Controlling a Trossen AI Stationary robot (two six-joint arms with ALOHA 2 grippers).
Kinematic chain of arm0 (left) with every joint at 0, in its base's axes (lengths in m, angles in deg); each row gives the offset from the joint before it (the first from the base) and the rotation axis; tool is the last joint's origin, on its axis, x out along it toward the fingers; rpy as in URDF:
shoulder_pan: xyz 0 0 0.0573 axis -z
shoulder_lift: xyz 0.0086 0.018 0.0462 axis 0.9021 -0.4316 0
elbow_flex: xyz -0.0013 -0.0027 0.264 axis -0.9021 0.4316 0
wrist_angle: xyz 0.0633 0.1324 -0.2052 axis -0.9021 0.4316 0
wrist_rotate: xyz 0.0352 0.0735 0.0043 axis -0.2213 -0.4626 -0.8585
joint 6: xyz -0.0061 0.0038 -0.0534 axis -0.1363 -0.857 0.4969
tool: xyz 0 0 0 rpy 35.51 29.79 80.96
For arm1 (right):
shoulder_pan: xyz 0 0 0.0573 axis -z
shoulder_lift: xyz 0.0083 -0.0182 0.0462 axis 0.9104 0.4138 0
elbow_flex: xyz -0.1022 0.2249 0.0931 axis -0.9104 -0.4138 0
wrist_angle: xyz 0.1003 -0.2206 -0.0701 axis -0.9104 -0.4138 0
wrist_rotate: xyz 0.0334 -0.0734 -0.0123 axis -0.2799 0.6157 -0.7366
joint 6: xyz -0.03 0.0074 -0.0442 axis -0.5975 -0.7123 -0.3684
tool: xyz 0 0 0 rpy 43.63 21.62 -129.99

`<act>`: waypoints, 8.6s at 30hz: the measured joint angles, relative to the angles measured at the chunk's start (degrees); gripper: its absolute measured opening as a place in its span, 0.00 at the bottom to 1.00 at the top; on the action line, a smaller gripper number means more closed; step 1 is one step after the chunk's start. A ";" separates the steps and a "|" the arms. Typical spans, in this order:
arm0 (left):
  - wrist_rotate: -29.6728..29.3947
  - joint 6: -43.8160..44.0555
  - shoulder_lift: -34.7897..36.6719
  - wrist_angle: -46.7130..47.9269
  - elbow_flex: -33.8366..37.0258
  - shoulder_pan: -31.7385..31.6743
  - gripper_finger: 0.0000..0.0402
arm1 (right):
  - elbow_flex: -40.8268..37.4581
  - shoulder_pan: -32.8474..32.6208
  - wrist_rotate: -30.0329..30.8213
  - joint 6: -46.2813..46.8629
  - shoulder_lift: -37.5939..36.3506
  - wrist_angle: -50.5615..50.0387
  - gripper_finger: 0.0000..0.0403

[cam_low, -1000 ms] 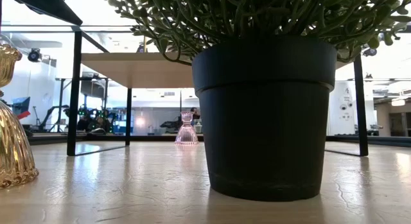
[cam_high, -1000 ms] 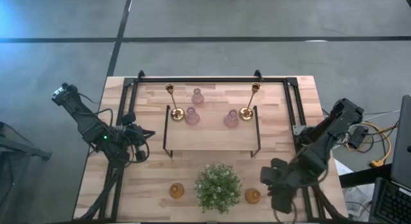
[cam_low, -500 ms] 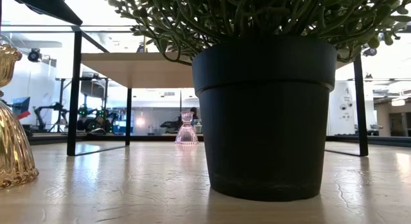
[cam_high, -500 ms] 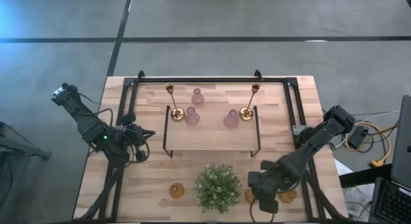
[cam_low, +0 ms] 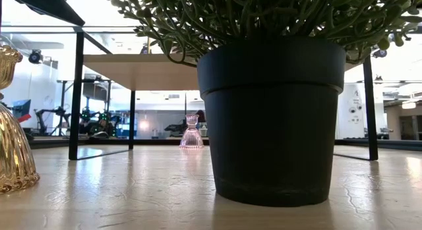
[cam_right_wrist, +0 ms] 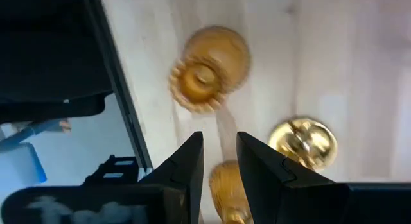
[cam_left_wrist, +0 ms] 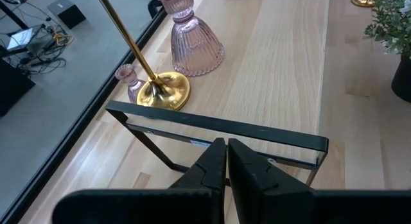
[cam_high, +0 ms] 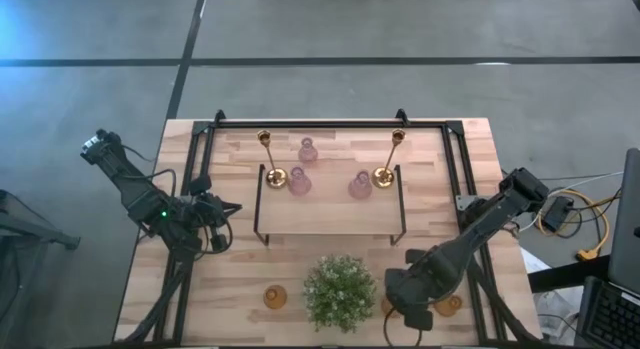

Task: Pick & Place candle stick holders
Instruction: Put the gold candle holder on the shelf

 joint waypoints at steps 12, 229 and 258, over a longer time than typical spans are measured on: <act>0.00 0.02 0.00 0.02 0.00 0.00 0.05 | -1.01 -6.11 6.99 12.71 -7.98 -3.01 0.22; -0.02 0.02 -0.02 0.00 0.00 -0.02 0.05 | 19.22 28.38 41.34 -28.40 1.83 17.51 0.03; 0.00 0.00 -0.02 0.00 0.00 0.00 0.05 | 12.17 30.93 42.16 -22.38 1.33 20.93 0.03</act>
